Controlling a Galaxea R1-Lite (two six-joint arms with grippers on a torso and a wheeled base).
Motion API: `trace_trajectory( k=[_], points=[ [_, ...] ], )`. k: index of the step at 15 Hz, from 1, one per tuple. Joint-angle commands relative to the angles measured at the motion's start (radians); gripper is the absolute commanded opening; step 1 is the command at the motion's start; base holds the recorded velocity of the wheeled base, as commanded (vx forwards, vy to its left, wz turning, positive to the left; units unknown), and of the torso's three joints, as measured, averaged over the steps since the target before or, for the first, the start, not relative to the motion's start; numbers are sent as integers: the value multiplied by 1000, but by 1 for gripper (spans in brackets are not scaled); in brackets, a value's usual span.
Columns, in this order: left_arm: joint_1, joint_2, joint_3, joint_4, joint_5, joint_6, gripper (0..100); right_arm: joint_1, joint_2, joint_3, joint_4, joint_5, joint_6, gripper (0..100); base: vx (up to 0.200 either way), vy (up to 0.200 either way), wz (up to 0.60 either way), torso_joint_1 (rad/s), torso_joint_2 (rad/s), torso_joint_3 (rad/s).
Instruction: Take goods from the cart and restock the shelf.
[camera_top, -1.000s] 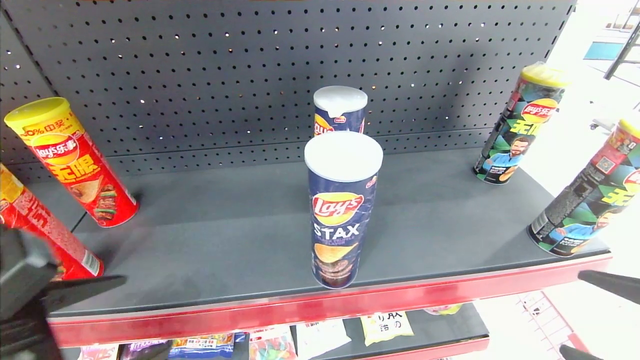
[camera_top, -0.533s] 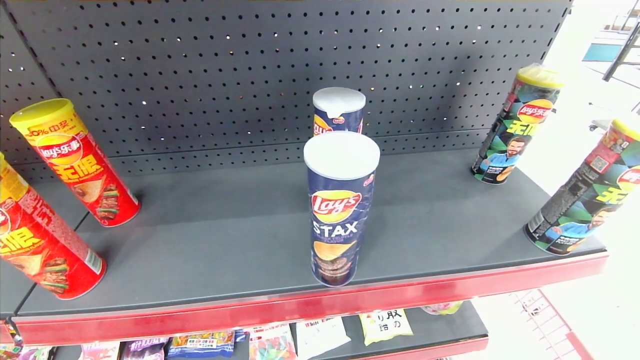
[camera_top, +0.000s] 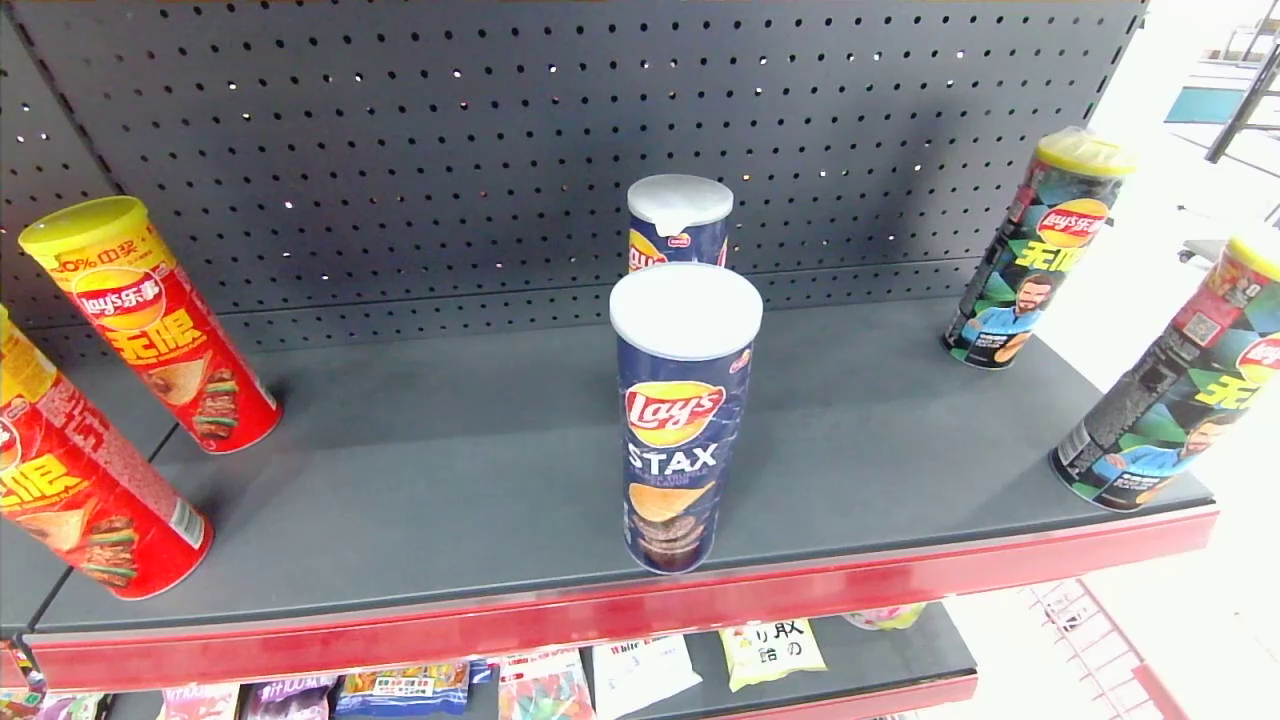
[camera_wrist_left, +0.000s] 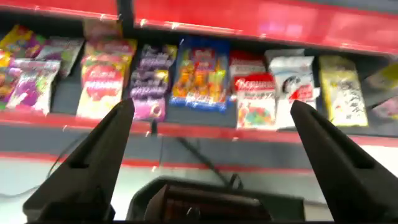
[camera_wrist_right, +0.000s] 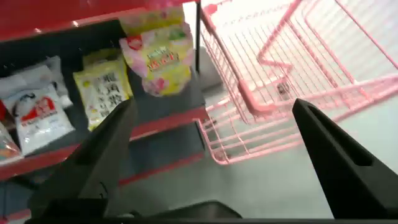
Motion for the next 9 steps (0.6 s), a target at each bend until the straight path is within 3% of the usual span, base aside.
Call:
trace_trajectory(
  k=[1, 2, 3, 4, 6, 9],
  points=[
    [3, -18, 132, -228, -56, 67, 100, -4, -6, 234, -381, 158, -58, 100, 0, 0, 0, 0, 0, 0],
    [3, -18, 243, -406, -68, 97, 100, -4, -6, 287, -492, 156, -80, 100, 0, 0, 0, 0, 0, 0],
    [3, -18, 270, -470, -71, 97, 100, -4, -6, 285, -461, 149, -78, 100, 0, 0, 0, 0, 0, 0],
    [3, -18, 340, -610, -105, 102, 100, -4, -6, 287, -418, 81, -26, 100, 0, 0, 0, 0, 0, 0],
    [3, -18, 343, -618, -108, 100, 100, -4, -6, 285, -411, 63, 0, 100, 0, 0, 0, 0, 0, 0],
    [3, -18, 343, -616, -59, 77, 100, 2, -6, 285, -411, 163, -52, 100, 0, 0, 0, 0, 0, 0]
  ],
)
